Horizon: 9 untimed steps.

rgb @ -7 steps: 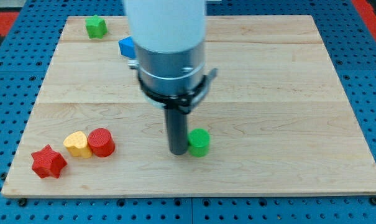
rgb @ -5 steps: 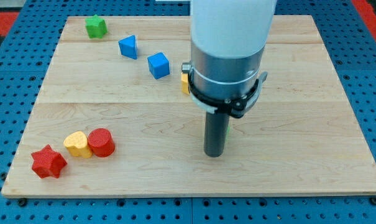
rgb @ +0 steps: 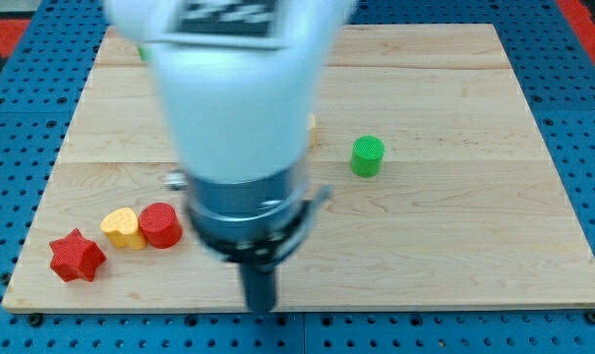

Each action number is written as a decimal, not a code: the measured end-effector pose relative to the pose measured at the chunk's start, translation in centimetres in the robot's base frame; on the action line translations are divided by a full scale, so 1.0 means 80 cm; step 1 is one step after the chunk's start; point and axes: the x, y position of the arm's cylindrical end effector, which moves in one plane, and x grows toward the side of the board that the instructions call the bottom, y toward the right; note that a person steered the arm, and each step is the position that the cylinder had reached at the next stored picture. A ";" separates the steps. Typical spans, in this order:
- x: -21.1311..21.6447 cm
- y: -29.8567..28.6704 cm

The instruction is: Place the red circle at bottom right side of the green circle

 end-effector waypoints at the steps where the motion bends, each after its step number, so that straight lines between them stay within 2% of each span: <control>1: -0.006 -0.033; 2: 0.000 -0.073; 3: -0.001 -0.222; 4: -0.043 -0.280; 5: -0.086 -0.172; 7: -0.103 0.066; 9: -0.142 0.032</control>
